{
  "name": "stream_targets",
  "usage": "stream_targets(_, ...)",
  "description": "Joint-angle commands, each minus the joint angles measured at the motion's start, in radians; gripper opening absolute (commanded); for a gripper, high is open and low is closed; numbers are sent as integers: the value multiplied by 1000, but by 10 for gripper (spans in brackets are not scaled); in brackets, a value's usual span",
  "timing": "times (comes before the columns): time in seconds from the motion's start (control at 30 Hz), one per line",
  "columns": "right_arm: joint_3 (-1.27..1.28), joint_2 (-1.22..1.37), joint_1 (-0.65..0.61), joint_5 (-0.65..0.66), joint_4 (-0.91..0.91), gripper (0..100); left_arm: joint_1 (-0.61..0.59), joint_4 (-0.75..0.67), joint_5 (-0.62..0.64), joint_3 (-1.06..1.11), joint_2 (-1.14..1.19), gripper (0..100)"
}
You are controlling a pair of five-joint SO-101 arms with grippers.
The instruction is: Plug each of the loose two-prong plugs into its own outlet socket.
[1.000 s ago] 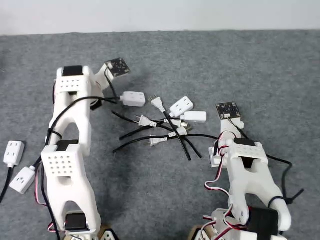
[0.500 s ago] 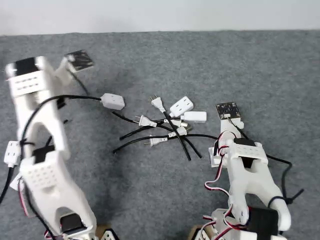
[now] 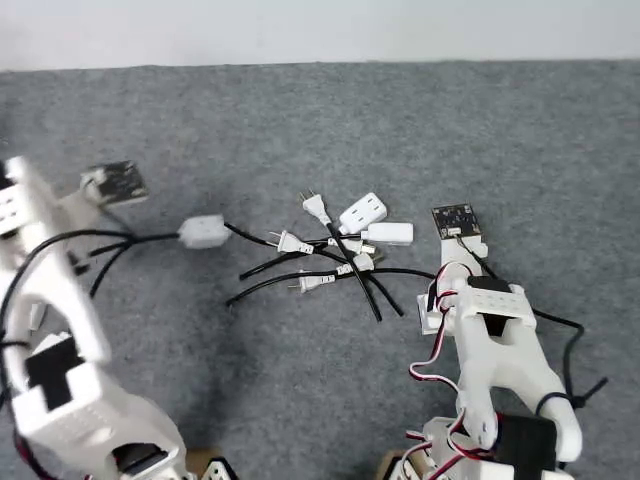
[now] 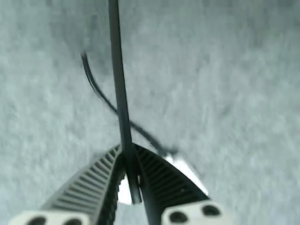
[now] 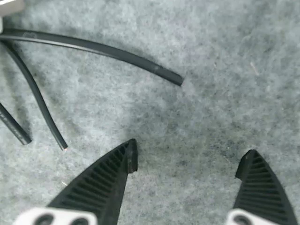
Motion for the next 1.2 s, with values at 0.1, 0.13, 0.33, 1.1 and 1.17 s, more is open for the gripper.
stream_targets(0.1, -34, -1, -13, 12, -28, 339, -250, 34, -233, 2, -121, 9)
stream_targets(0.13, -34, -1, -13, 12, -28, 339, -281, 34, -262, 2, -127, 9)
stream_targets(0.33, -34, -1, -13, 12, -28, 339, -425, 34, -370, 2, -121, 9)
stream_targets(1.1, -28, -1, -13, 12, -28, 339, 210, -60, 150, 22, -114, 12)
stream_targets(1.17, -28, -1, -13, 12, -30, 339, 298, -86, 175, 58, -114, 13)
